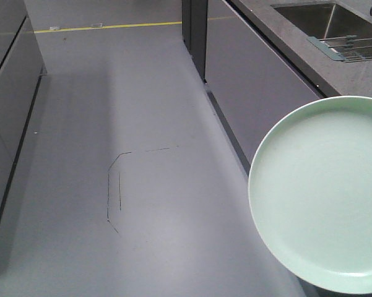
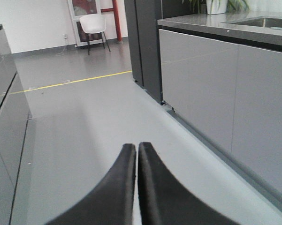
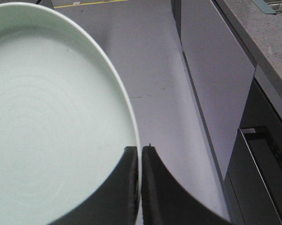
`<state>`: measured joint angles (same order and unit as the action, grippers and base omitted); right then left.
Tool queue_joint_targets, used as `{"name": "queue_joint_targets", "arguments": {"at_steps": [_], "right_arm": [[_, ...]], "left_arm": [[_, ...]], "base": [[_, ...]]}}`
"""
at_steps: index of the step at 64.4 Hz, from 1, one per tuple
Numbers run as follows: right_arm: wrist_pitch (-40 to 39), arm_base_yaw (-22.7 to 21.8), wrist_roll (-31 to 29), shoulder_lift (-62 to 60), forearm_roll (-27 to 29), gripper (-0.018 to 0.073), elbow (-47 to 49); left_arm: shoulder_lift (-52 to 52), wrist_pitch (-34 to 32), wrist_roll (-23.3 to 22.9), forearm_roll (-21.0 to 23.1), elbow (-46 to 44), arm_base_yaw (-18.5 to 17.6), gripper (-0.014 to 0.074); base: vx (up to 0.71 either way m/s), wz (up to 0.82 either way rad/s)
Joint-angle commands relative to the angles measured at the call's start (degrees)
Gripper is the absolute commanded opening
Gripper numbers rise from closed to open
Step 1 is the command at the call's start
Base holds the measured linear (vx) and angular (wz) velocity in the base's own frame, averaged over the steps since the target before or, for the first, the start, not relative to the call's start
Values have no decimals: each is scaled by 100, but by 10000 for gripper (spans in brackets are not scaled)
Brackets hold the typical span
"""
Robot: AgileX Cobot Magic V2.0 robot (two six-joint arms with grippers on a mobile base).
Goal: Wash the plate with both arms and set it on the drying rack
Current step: 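Drive the base along the counter carrying the plate in the right gripper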
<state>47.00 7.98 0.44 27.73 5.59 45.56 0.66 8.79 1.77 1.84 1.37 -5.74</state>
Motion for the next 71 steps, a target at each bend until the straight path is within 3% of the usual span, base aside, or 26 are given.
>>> {"name": "queue_joint_targets", "arguments": {"at_steps": [1,71], "right_arm": [[-435,-24,-44,40,5,-3,144],[-424,-24,-44,40,5,-3,144]], "left_arm": [[85,-430,-57,23,162,5,3],[85,-430,-57,23,162,5,3]], "base": [[2,19],[6,18]]}}
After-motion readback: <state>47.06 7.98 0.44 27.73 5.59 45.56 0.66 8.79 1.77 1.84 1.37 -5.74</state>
